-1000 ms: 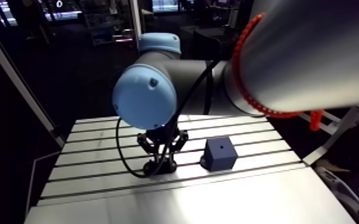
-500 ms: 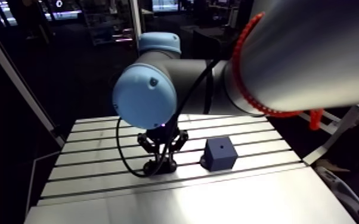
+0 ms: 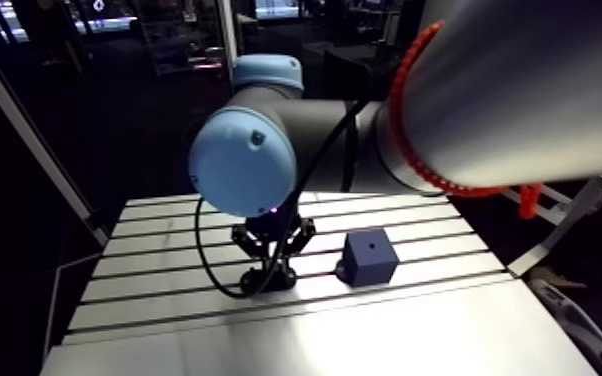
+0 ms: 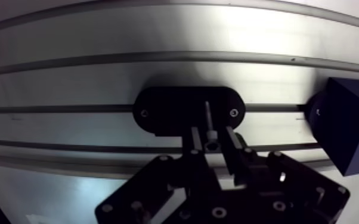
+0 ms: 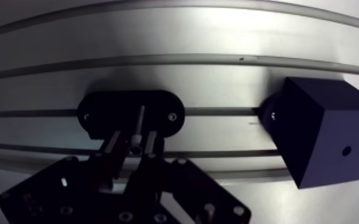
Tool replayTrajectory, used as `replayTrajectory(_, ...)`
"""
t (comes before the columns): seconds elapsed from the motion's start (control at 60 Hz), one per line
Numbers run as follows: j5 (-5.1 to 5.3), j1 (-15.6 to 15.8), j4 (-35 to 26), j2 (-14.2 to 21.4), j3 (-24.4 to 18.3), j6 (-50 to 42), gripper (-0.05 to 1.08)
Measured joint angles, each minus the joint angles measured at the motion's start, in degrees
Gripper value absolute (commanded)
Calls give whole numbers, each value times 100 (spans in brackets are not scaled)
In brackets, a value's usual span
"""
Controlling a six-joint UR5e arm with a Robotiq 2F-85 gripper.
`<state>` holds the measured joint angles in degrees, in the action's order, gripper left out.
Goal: Pick up the M10 bolt and insert it into the hole until fully seated.
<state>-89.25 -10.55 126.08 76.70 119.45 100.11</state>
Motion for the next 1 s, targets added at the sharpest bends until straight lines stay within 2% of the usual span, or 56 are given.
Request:
replayTrajectory(0.717, 9, -8, -10, -20, -30, 33, 81)
replayTrajectory(1.0, 72, -18, -38, 17, -111, 48, 92)
